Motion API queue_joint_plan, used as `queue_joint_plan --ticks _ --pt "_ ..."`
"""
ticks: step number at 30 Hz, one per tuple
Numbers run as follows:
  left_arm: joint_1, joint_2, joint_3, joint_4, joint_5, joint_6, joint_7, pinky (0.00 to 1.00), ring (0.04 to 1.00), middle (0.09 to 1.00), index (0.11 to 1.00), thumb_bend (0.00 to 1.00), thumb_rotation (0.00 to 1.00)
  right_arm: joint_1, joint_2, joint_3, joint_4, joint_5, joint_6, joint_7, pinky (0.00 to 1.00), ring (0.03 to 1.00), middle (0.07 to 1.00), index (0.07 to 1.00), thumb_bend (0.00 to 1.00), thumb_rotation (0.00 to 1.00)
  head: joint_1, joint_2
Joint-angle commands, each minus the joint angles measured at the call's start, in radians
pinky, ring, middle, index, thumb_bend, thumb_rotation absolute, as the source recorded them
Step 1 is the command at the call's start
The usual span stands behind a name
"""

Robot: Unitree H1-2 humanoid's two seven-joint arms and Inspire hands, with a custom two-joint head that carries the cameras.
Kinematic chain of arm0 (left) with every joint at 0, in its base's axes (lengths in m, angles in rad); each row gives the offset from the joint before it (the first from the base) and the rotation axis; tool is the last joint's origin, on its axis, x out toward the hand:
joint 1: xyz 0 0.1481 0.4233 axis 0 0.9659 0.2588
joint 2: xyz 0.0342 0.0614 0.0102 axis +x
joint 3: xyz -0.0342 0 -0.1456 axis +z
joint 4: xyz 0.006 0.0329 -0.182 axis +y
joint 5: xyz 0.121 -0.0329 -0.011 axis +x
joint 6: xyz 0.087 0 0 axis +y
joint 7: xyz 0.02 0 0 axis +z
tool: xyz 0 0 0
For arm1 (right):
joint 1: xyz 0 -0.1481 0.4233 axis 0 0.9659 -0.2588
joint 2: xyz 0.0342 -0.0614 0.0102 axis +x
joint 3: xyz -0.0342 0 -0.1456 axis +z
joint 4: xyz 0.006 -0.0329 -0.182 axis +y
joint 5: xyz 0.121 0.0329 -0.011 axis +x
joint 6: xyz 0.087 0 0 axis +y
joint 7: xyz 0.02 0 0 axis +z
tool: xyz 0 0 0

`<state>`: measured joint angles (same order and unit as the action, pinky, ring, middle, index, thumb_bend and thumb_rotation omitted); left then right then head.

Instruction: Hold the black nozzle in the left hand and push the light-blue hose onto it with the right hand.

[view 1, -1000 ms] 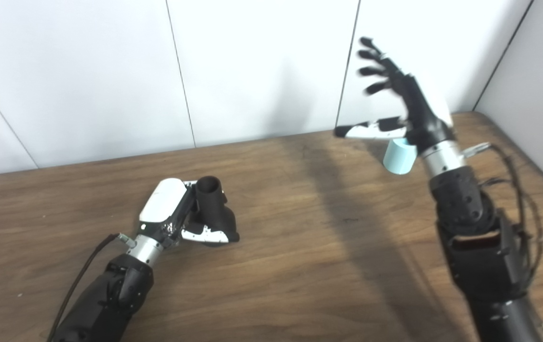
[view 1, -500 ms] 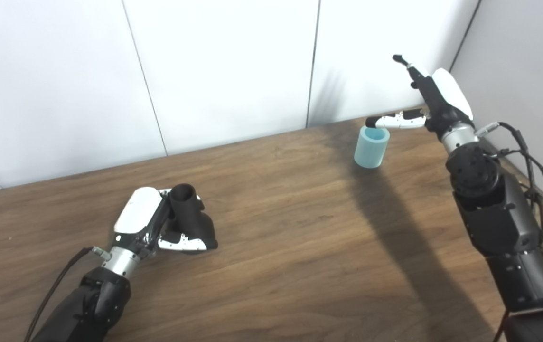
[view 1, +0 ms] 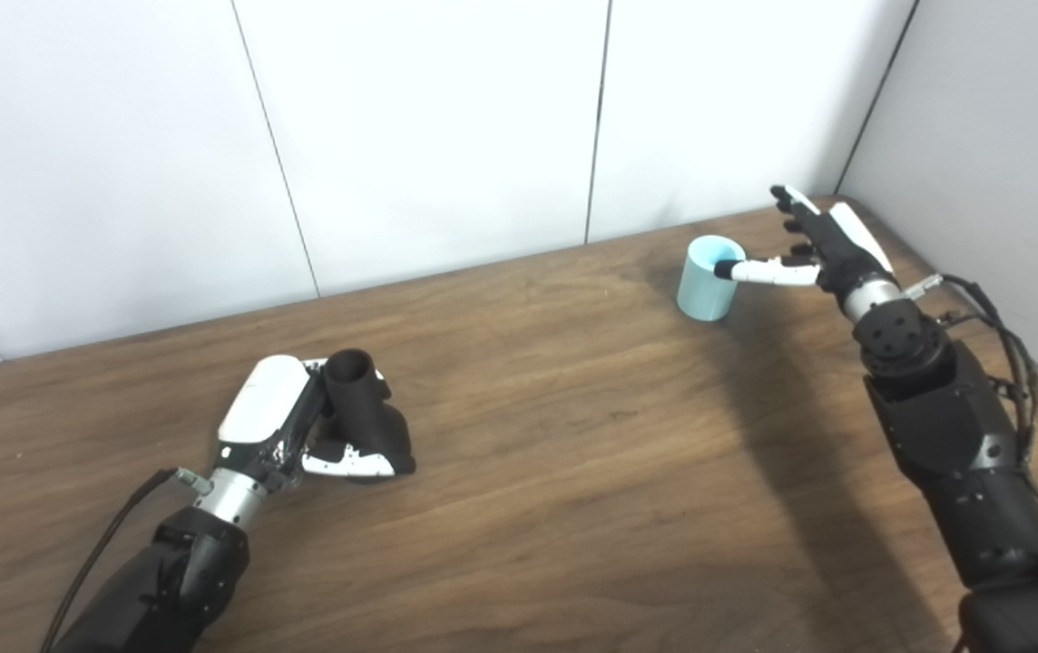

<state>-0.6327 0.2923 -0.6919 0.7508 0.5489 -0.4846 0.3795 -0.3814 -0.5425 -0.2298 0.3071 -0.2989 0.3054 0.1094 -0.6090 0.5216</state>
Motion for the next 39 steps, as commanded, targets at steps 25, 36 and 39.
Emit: queue_joint_plan --ticks 25,36,39 --pt "0.214 0.041 -0.068 0.101 0.028 0.015 -0.063 0.34 0.384 0.461 0.526 0.5 0.0 -0.062 -0.026 0.096 0.106 0.145 -0.21 0.041 0.83 0.912 0.955 0.979 0.96 0.27 0.01 0.025" --pt "0.215 0.037 -0.064 0.112 0.031 0.015 -0.055 0.33 0.383 0.462 0.526 0.5 0.0 -0.058 -0.003 0.16 0.046 0.144 -0.195 0.046 0.78 0.897 0.961 0.981 0.91 0.22 0.017 0.033" --pt "0.215 0.039 -0.07 0.111 0.027 0.015 -0.048 0.33 0.382 0.459 0.525 0.5 0.0 -0.06 0.003 0.173 0.055 0.14 -0.201 0.039 0.79 0.894 0.957 0.973 0.89 0.2 0.02 0.035"
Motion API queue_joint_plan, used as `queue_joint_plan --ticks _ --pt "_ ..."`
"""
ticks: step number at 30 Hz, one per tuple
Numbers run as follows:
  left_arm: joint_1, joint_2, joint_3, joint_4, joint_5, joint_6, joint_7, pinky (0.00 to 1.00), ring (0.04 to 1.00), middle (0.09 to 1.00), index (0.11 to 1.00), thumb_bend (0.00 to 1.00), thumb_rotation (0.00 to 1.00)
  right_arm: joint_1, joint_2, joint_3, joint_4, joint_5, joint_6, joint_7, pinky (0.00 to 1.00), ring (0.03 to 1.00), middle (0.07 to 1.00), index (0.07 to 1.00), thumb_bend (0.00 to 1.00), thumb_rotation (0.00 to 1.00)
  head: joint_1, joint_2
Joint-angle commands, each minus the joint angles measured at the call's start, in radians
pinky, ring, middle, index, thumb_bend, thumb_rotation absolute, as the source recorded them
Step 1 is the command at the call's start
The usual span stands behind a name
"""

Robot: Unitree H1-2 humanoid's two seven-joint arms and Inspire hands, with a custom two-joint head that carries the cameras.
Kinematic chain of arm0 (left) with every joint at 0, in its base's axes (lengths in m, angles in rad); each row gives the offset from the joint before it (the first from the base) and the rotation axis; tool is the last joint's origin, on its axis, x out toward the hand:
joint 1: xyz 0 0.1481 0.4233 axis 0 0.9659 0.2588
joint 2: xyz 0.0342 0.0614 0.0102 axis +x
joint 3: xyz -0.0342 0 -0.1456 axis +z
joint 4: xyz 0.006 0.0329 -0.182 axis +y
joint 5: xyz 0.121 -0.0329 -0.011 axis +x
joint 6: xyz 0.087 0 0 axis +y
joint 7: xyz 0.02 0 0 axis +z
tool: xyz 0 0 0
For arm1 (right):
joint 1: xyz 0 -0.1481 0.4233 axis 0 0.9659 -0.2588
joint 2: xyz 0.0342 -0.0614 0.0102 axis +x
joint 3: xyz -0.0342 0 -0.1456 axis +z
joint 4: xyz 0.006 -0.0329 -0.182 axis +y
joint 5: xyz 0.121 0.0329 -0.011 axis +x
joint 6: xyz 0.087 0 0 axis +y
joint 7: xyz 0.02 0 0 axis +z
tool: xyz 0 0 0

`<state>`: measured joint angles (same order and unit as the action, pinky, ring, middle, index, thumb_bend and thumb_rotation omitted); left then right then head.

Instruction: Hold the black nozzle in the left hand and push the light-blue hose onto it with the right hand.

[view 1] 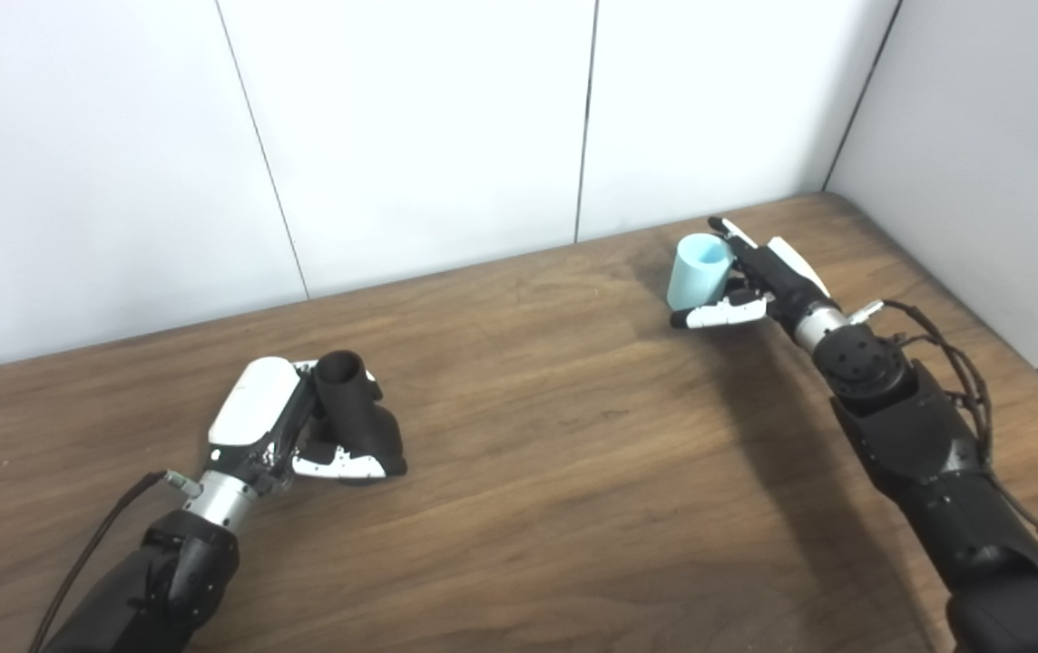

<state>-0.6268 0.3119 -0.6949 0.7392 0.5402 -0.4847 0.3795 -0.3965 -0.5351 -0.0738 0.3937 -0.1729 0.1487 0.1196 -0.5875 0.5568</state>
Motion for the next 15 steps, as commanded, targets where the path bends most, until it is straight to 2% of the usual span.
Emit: queue_joint_plan --ticks 1,4,7,10,12,15 --pt "0.209 0.02 -0.068 0.123 0.033 0.015 -0.048 0.33 0.381 0.458 0.525 0.5 0.0 -0.046 -0.003 0.02 -0.028 0.012 -0.045 0.027 0.79 0.893 0.956 0.971 0.89 0.2 -0.001 0.0" --pt "0.211 0.022 -0.064 0.122 0.038 0.015 -0.051 0.32 0.378 0.456 0.527 0.5 0.0 -0.049 -0.001 0.038 -0.017 -0.017 -0.042 0.008 0.79 0.889 0.943 0.967 0.86 0.18 0.003 0.004" --pt "0.214 0.026 -0.064 0.112 0.033 0.015 -0.052 0.32 0.378 0.457 0.526 0.5 0.0 -0.056 0.003 0.068 -0.011 -0.091 -0.017 -0.049 0.75 0.845 0.894 0.929 0.83 0.18 0.005 0.008" --pt "0.215 0.028 -0.066 0.113 0.034 0.015 -0.049 0.32 0.377 0.458 0.527 0.5 0.0 -0.071 0.025 0.073 0.024 -0.119 -0.023 -0.11 0.68 0.774 0.836 0.873 0.8 0.09 0.007 0.012" --pt "0.217 0.028 -0.063 0.114 0.028 0.015 -0.058 0.32 0.376 0.458 0.528 0.5 0.0 -0.083 0.041 0.074 0.062 -0.141 -0.05 -0.168 0.63 0.689 0.754 0.805 0.77 0.02 0.009 0.014" --pt "0.22 0.031 -0.062 0.106 0.03 0.015 -0.061 0.32 0.377 0.457 0.528 0.5 0.0 -0.097 0.057 0.085 0.113 -0.181 -0.072 -0.243 0.6 0.613 0.66 0.743 0.73 0.0 0.011 0.02"
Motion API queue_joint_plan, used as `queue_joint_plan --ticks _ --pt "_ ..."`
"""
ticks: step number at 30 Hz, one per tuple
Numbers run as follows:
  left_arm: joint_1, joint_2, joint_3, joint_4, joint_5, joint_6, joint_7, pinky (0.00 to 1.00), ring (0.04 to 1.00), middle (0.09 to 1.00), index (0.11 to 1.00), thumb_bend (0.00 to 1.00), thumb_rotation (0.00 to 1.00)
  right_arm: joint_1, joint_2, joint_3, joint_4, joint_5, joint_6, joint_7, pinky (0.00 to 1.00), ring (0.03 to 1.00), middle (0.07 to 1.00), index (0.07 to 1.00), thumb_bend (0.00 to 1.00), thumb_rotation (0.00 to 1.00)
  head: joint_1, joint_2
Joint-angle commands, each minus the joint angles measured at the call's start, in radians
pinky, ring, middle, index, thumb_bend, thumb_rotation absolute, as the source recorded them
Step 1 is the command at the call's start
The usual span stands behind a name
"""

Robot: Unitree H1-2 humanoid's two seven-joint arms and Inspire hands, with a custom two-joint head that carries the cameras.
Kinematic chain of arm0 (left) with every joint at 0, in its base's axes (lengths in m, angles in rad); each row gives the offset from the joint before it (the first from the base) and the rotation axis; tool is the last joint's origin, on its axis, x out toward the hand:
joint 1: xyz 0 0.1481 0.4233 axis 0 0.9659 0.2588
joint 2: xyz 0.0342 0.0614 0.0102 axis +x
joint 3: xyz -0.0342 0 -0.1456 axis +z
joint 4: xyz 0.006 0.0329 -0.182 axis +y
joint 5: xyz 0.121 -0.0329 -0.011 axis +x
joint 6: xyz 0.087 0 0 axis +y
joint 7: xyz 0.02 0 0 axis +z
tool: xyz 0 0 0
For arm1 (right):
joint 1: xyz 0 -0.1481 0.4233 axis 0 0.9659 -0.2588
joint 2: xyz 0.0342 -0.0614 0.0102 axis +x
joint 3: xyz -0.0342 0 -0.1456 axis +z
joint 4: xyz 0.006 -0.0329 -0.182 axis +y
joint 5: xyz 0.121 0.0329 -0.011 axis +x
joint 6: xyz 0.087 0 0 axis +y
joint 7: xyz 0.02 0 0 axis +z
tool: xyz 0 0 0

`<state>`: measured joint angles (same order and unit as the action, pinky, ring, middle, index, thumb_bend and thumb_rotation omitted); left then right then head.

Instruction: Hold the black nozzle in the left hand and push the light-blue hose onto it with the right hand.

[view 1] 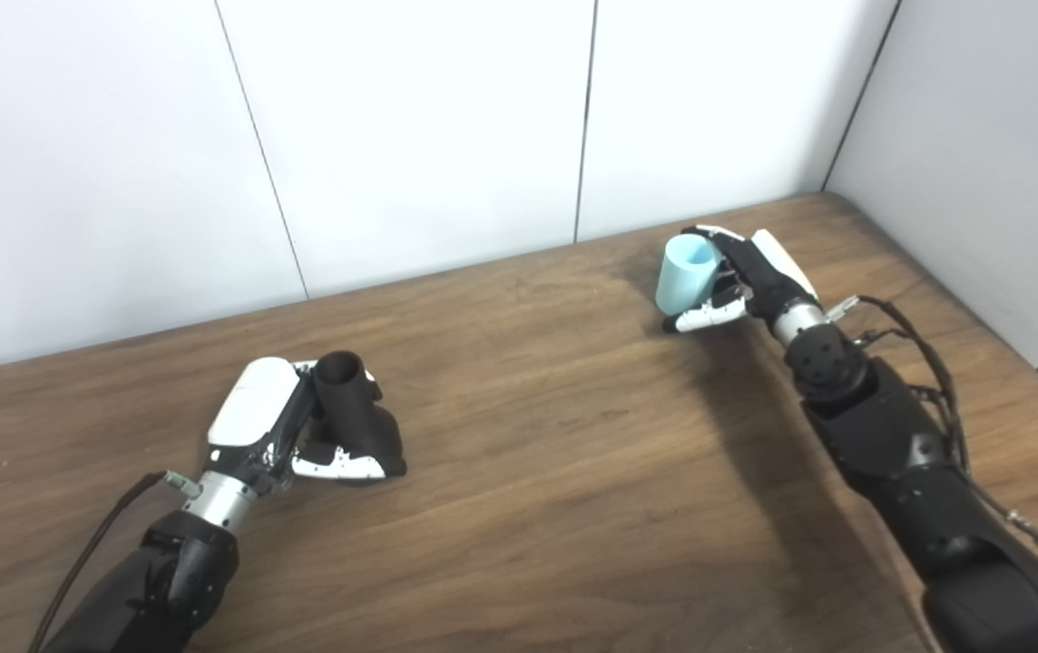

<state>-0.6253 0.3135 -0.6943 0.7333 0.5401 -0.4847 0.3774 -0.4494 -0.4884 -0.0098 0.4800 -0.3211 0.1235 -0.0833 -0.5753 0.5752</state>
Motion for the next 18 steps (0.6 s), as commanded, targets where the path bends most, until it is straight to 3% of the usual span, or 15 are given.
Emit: queue_joint_plan --ticks 1,4,7,18 --pt "0.219 0.03 -0.062 0.108 0.032 0.015 -0.059 0.32 0.377 0.457 0.528 0.5 0.0 -0.048 0.014 0.023 0.042 -0.04 -0.057 -0.059 0.6 0.585 0.559 0.705 0.63 0.0 -0.001 0.001" --pt "0.222 0.033 -0.059 0.097 0.033 0.015 -0.063 0.31 0.373 0.456 0.528 0.5 0.0 -0.057 0.028 0.024 0.078 -0.053 -0.077 -0.111 0.45 0.491 0.466 0.554 0.54 0.0 -0.001 0.001" --pt "0.225 0.036 -0.054 0.093 0.033 0.015 -0.069 0.32 0.374 0.458 0.529 0.5 0.0 -0.064 0.04 0.023 0.106 -0.062 -0.085 -0.15 0.38 0.434 0.453 0.512 0.53 0.0 0.006 0.01" --pt "0.232 0.036 -0.04 0.09 0.042 0.015 -0.077 0.31 0.373 0.456 0.527 0.5 0.0 -0.056 0.06 0.024 0.105 -0.044 -0.14 -0.209 0.37 0.422 0.465 0.503 0.53 0.0 0.023 0.019"
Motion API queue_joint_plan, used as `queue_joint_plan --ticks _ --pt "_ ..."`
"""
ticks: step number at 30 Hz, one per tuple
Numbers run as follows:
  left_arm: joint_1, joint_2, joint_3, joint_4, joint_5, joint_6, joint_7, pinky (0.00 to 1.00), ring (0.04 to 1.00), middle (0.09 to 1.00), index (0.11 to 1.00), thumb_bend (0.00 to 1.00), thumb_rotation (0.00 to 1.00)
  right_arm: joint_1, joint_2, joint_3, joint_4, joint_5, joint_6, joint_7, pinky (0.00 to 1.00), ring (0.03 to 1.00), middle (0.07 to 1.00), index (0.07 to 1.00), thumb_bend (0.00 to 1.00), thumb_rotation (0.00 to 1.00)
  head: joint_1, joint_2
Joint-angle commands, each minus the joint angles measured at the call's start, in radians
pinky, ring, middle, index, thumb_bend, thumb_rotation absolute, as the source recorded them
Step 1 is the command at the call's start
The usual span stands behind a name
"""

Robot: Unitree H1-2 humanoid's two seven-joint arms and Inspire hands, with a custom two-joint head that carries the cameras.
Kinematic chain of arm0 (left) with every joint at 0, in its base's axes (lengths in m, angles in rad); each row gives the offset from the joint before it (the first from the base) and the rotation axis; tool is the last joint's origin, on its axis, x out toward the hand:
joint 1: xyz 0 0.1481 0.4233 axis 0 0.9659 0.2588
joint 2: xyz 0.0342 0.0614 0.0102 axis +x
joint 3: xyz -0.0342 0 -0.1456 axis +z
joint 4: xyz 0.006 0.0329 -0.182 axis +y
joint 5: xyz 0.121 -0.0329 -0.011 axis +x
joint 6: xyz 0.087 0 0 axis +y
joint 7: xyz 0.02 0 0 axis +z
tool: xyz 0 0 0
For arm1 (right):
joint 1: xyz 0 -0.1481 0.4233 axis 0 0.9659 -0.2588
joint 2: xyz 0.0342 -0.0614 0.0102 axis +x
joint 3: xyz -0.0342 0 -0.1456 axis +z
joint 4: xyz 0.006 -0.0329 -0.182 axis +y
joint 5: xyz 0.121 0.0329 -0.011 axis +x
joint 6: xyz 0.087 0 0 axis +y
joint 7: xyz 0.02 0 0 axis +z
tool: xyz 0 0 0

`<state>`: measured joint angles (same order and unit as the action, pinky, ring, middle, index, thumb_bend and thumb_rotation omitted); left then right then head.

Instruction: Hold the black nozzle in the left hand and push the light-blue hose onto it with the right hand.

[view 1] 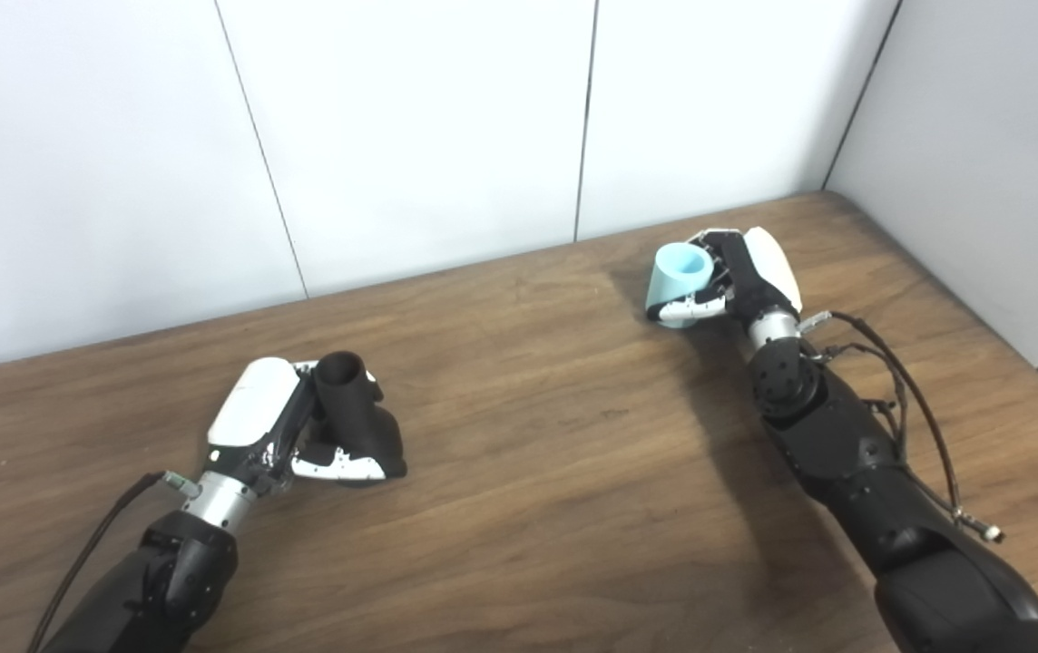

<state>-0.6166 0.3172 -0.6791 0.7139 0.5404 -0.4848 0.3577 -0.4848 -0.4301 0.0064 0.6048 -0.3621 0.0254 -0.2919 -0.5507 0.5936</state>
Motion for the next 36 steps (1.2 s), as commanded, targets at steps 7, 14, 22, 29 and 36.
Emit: queue_joint_plan --ticks 7,14,22,29,36 --pt "0.231 0.021 -0.044 0.105 0.06 0.015 -0.055 0.31 0.378 0.46 0.53 0.5 0.0 0.0 0.033 -0.013 -0.301 0.093 0.055 0.125 0.36 0.416 0.45 0.503 0.53 0.0 0.076 0.013" --pt "0.236 -0.007 -0.032 0.1 0.075 0.024 -0.082 0.31 0.381 0.465 0.528 0.5 0.0 -0.028 0.063 0.024 -0.688 0.155 0.347 0.343 0.32 0.406 0.493 0.508 0.52 0.0 0.241 0.019" --pt "0.249 -0.029 -0.025 0.07 0.101 0.055 -0.09 0.29 0.374 0.474 0.545 0.5 0.0 -0.117 0.13 0.066 -0.867 0.076 0.444 0.57 0.33 0.417 0.476 0.512 0.52 0.0 0.385 0.038" --pt "0.261 -0.045 -0.011 0.044 0.114 0.08 -0.119 0.29 0.383 0.473 0.54 0.5 0.0 -0.176 0.202 0.082 -0.861 -0.034 0.444 0.676 0.34 0.422 0.472 0.514 0.52 0.0 0.481 0.054" --pt "0.268 -0.059 0.011 0.031 0.12 0.079 -0.135 0.3 0.395 0.48 0.518 0.5 0.0 -0.222 0.217 0.163 -0.828 -0.065 0.439 0.693 0.35 0.431 0.461 0.509 0.52 0.0 0.51 0.069"
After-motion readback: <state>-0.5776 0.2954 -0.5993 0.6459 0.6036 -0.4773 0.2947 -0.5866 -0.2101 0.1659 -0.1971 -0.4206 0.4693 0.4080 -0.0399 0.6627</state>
